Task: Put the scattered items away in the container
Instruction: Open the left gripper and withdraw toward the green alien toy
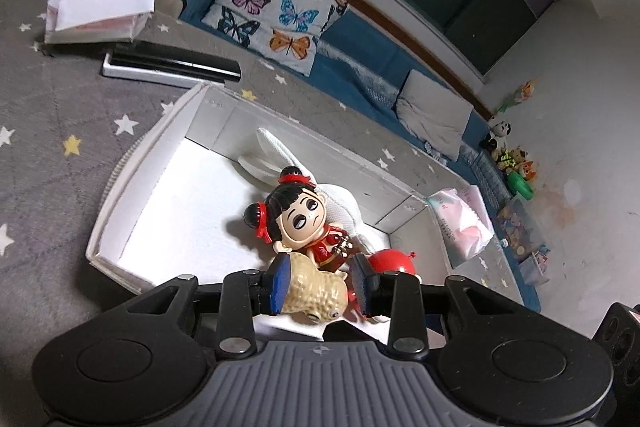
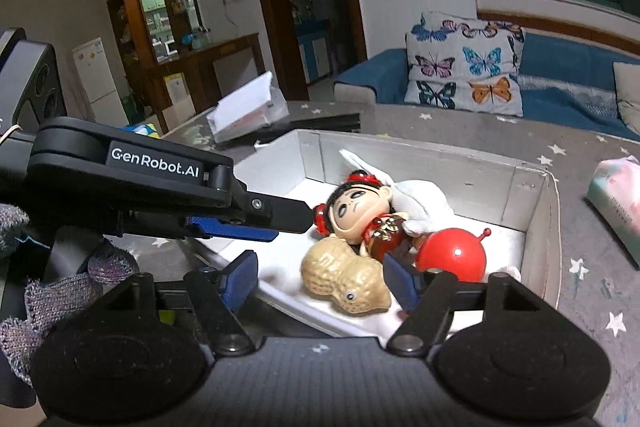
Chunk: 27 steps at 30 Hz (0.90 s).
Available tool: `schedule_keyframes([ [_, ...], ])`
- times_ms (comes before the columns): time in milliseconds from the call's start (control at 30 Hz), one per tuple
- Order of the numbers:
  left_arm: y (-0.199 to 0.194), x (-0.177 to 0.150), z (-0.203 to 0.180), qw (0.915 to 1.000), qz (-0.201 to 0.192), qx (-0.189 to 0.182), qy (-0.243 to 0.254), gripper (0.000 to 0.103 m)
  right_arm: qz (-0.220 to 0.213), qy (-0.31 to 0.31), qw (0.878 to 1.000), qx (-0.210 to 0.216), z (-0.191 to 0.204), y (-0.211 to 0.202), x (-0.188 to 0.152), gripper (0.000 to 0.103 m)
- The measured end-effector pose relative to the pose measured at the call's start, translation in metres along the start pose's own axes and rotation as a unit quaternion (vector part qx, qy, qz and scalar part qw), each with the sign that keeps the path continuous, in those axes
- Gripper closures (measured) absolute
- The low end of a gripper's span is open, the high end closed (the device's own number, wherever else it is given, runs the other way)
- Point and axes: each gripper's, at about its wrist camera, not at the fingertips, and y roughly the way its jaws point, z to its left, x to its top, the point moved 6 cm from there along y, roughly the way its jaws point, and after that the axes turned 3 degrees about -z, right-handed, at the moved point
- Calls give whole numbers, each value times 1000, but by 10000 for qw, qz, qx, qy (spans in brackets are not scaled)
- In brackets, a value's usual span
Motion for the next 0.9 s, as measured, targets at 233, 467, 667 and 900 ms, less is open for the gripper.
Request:
schedule_keyframes([
  [233, -31, -9, -7, 9994, -280, 46, 221, 68, -216, -173, 9996, 12, 14, -22, -4, 17],
  [467, -59, -27, 1, 9985, -463, 180, 246, 68, -413, -184, 9989, 118, 29, -40, -12, 5],
  [667, -87, -39, 18, 9972, -666, 319, 119, 68, -595, -315, 9975, 201, 45, -55, -21, 0],
  [900, -114, -54, 41, 9953, -805, 540, -33, 68, -713, -231, 9965, 368, 59, -66, -32, 0],
])
